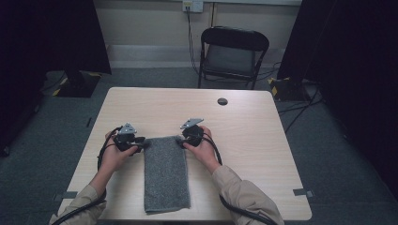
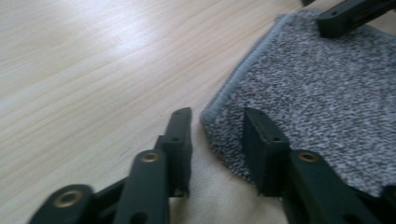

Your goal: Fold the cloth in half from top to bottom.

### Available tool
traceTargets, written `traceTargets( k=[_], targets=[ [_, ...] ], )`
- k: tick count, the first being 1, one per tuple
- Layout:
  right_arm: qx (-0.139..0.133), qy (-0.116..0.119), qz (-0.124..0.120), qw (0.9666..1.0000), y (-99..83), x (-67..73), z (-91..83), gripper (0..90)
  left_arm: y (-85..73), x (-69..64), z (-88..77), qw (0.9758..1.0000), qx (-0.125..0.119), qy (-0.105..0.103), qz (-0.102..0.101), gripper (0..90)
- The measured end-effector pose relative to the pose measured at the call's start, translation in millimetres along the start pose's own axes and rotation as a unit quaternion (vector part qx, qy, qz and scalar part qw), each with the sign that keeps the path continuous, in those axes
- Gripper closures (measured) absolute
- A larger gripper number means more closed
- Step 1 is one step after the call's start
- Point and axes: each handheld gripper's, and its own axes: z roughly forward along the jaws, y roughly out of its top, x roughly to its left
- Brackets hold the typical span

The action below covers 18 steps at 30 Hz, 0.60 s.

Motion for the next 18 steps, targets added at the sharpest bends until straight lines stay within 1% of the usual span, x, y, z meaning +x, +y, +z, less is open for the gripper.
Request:
traceTargets(
  k=[2, 4, 6, 7, 9, 10, 13, 14, 15, 16, 17, 18],
  targets=[
    [0.002, 0.006, 0.0, 1.0, -0.7, 0.4, 2.9, 52.9, 0.5, -0.9, 0.2, 1.0, 0.002, -0.005, 0.008, 70.0],
    [0.001, 0.01, 0.004, 0.9999, -1.7, 0.3, 3.1, 55.5, 0.8, -2.5, 0.4, 0.9998, 0.001, -0.004, 0.02, 73.0],
    [-0.001, 0.013, 0.004, 0.9999, -3.0, 1.3, 2.1, 60.6, 0.9, -4.8, 0.4, 0.9995, 0.001, -0.002, 0.031, 76.1],
    [-0.003, 0.012, 0.003, 0.9999, -4.2, 2.5, 1.3, 60.9, 0.7, -6.5, 0.7, 0.9994, 0.001, -0.005, 0.034, 76.6],
    [-0.002, 0.009, 0.003, 1.0, -7.1, 5.5, -2.6, 60.8, 0.4, -11.6, 1.8, 0.9991, -0.002, -0.013, 0.04, 76.8],
    [-0.001, 0.005, 0.0, 1.0, -8.7, 6.7, -4.8, 60.6, 0.7, -14.3, 1.9, 0.9988, -0.001, -0.015, 0.047, 76.8],
    [0.001, 0.006, -0.006, 1.0, -14.5, 11.3, -12.8, 60.7, 1.9, -23.4, 2.7, 0.998, 0.004, -0.029, 0.057, 76.8],
    [0.003, 0.007, -0.008, 0.9999, -16.9, 13.1, -16.2, 60.6, 2.1, -27.2, 3.0, 0.9975, 0.005, -0.036, 0.061, 76.8],
    [0.005, 0.007, -0.009, 0.9999, -19.3, 15.0, -19.8, 60.2, 2.1, -31.6, 3.4, 0.9973, 0.006, -0.043, 0.059, 76.8],
    [0.008, 0.006, -0.01, 0.9999, -22.4, 17.2, -24.3, 58.6, 2.3, -32.9, 3.2, 0.9972, 0.006, -0.042, 0.061, 76.7],
    [0.009, 0.004, -0.012, 0.9999, -23.8, 18.0, -26.8, 53.3, 1.9, -35.3, 3.8, 0.9975, 0.004, -0.045, 0.054, 75.3],
    [0.005, 0.0, -0.016, 0.9999, -25.3, 18.1, -30.3, 52.0, 1.5, -35.5, 4.5, 0.9975, 0.001, -0.047, 0.053, 74.1]
  ],
)
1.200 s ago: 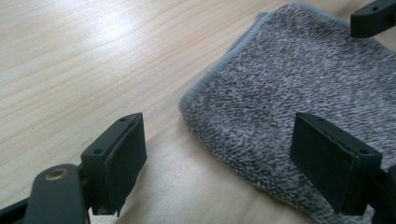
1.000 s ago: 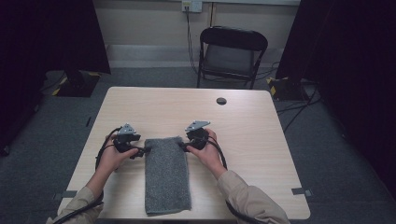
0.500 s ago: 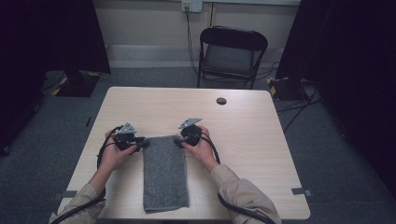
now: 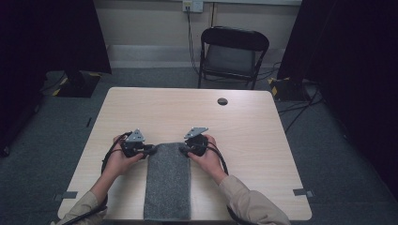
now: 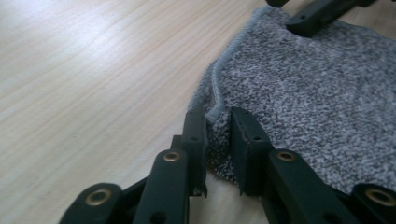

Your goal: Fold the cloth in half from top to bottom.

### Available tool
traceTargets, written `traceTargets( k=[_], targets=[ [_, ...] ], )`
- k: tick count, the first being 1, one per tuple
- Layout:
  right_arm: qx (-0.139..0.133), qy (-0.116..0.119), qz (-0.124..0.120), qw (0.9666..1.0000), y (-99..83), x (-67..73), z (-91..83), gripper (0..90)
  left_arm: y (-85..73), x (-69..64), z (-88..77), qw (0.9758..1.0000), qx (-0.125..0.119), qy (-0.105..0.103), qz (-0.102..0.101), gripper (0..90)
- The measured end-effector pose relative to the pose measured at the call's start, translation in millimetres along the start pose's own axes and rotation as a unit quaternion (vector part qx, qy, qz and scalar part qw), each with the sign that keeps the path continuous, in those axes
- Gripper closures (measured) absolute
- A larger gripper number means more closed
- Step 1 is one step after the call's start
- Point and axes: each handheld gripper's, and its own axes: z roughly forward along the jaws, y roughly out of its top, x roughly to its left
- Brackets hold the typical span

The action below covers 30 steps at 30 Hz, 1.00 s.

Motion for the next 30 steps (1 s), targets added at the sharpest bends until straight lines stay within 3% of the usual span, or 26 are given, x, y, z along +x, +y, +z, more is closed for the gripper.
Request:
traceTargets(
  k=[2, 5, 7, 8, 16, 21, 30],
  targets=[
    [-0.004, 0.001, 0.009, 0.9999, -1.3, -3.8, -2.3, 52.1, -0.8, 1.8, 0.4, 0.9999, -0.004, 0.002, -0.014, 66.7],
    [-0.015, 0.007, 0.039, 0.9991, -1.2, -12.6, -0.1, 51.6, -2.0, 7.8, -1.1, 0.9987, -0.008, 0.027, -0.042, 50.2],
    [-0.006, 0.008, 0.037, 0.9993, -2.5, -12.9, 4.8, 51.6, -2.8, 11.6, -2.1, 0.9984, -0.005, 0.034, -0.044, 50.7],
    [-0.014, 0.011, 0.034, 0.9993, -3.3, -11.9, 6.3, 52.9, -2.9, 12.8, -2.2, 0.9983, -0.005, 0.036, -0.045, 51.0],
    [-0.011, 0.03, 0.022, 0.9992, -1.3, -9.1, 6.4, 72.3, -4.2, 17.4, -4.9, 0.9989, -0.004, 0.025, -0.039, 63.7],
    [-0.017, 0.043, 0.027, 0.9986, -2.9, -9.6, 6.5, 79.8, -5.0, 16.2, -6.4, 0.9992, -0.003, 0.02, -0.036, 69.8],
    [-0.006, 0.054, 0.039, 0.9978, 0.3, -10.7, 6.9, 87.4, 2.0, 16.9, -4.2, 0.9991, 0.005, 0.015, -0.039, 70.6]
  ],
)
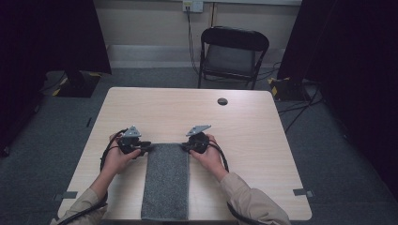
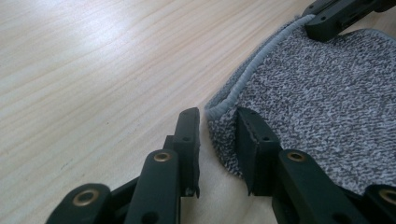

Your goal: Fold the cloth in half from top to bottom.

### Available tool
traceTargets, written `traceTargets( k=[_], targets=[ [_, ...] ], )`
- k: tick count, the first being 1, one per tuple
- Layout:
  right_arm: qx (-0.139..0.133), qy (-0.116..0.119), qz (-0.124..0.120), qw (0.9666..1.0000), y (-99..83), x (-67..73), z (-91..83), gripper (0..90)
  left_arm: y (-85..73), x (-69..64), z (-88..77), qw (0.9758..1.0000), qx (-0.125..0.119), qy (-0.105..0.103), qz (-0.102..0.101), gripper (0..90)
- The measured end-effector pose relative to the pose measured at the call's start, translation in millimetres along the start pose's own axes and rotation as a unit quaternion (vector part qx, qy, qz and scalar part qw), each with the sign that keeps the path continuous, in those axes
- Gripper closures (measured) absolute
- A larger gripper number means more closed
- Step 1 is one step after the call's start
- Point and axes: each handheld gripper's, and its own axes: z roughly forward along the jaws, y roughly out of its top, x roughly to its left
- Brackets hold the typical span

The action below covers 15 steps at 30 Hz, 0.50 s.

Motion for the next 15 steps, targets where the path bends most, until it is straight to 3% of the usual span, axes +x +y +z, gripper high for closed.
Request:
traceTargets(
  k=[8, 15],
  targets=[
    [-0.001, 0.005, 0.011, 0.9999, 5.8, -5.1, -3.2, 88.5, 14.8, 2.7, -0.3, 0.9999, -0.007, -0.007, -0.004, 71.3],
    [-0.029, -0.002, 0.014, 0.9995, 24.7, -22.2, -13.7, 88.4, 46.0, 16.3, -3.5, 0.9993, -0.036, -0.008, -0.006, 71.6]
  ],
)
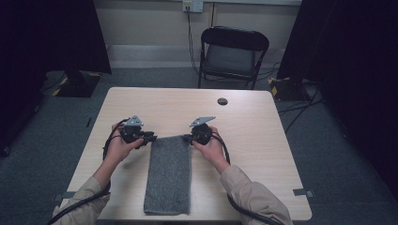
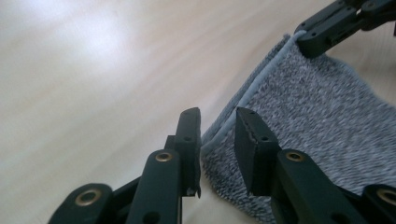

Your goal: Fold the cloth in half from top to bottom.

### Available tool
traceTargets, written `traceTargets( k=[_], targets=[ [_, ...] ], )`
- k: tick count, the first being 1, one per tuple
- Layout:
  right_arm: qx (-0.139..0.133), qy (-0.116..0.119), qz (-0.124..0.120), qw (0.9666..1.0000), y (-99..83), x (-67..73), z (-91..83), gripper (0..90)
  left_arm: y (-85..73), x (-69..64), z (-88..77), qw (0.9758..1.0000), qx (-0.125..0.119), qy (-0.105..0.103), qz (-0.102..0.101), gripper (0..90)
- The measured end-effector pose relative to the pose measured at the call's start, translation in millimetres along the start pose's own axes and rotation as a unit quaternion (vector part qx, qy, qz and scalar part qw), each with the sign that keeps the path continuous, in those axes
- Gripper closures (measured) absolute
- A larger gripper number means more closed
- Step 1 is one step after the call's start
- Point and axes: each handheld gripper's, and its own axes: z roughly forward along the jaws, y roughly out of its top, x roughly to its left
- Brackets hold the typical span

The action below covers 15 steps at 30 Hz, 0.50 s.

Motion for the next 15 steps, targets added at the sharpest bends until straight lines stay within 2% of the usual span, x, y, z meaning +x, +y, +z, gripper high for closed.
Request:
traceTargets(
  k=[4, 8, 10, 12, 15],
  targets=[
    [-0.036, -0.011, 0.007, 0.9993, 21.7, -14.1, -13.1, 88.4, 21.2, 5.1, -3.9, 0.9998, -0.016, 0.0, 0.009, 73.3],
    [-0.056, -0.01, 0.004, 0.9984, 35.4, -17.5, -27.1, 88.4, 36.7, 0.5, -10.3, 0.9992, -0.032, -0.012, 0.022, 76.6],
    [-0.055, -0.009, -0.002, 0.9984, 35.9, -15.3, -30.9, 88.4, 37.6, -4.1, -10.9, 0.9989, -0.031, -0.023, 0.028, 78.2],
    [-0.052, -0.007, -0.006, 0.9986, 33.1, -12.2, -33.0, 88.4, 34.9, -8.8, -9.2, 0.999, -0.024, -0.025, 0.03, 78.9],
    [-0.036, -0.014, -0.002, 0.9993, 25.0, -9.9, -31.2, 88.3, 28.4, -9.6, -4.5, 0.9994, -0.016, -0.013, 0.029, 73.8]
  ],
)
